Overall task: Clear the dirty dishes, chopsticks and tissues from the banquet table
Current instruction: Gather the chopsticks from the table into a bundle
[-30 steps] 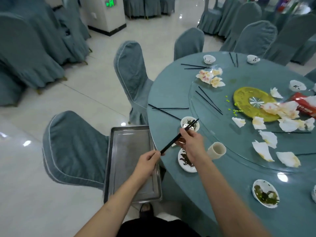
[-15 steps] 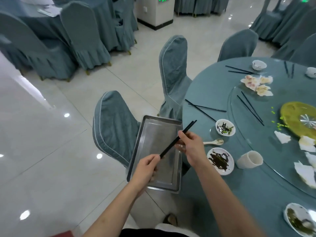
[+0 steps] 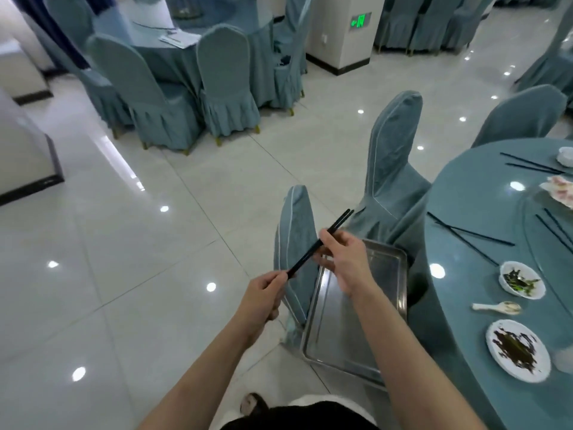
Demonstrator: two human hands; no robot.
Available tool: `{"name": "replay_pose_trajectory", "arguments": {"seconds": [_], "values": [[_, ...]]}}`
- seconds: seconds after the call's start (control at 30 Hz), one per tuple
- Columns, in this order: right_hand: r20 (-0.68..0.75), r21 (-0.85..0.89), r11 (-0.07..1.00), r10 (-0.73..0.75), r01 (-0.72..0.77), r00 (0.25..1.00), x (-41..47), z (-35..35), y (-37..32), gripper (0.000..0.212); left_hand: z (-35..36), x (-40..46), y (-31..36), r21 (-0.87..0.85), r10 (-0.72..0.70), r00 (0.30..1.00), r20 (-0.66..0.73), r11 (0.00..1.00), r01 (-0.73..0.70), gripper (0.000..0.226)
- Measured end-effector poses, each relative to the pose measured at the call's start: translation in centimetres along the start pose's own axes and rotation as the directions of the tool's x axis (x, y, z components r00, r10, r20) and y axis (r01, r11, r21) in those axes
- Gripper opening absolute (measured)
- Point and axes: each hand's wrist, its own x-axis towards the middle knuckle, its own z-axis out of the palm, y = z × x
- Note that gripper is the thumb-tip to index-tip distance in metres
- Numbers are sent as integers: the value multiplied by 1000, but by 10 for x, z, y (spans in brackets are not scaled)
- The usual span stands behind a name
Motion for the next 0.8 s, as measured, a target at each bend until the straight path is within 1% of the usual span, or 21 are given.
{"name": "replay_pose_trajectory", "arguments": {"seconds": [0.2,0.33,0.43,0.53,0.63,0.8], "values": [[55,-10,1000,15,-15,998,31,101,2,25,-91,10,24,-11,33,994,-106,999,-35,27],[113,-51,998,28,-22,993,60,155,5,21,-133,28,36,-36,19,991,-133,999,-24,27],[145,-63,998,32,-23,989,92,198,5,20,-169,51,56,9,14,992,-125,1000,-13,27],[194,-79,996,43,-29,980,136,245,5,22,-206,86,85,83,1,991,-135,997,10,27],[251,-90,995,54,-32,967,184,292,-3,24,-238,127,123,68,0,991,-133,998,10,28],[344,-119,993,38,4,938,273,362,-32,25,-282,214,196,72,2,994,-111,997,6,26]]}}
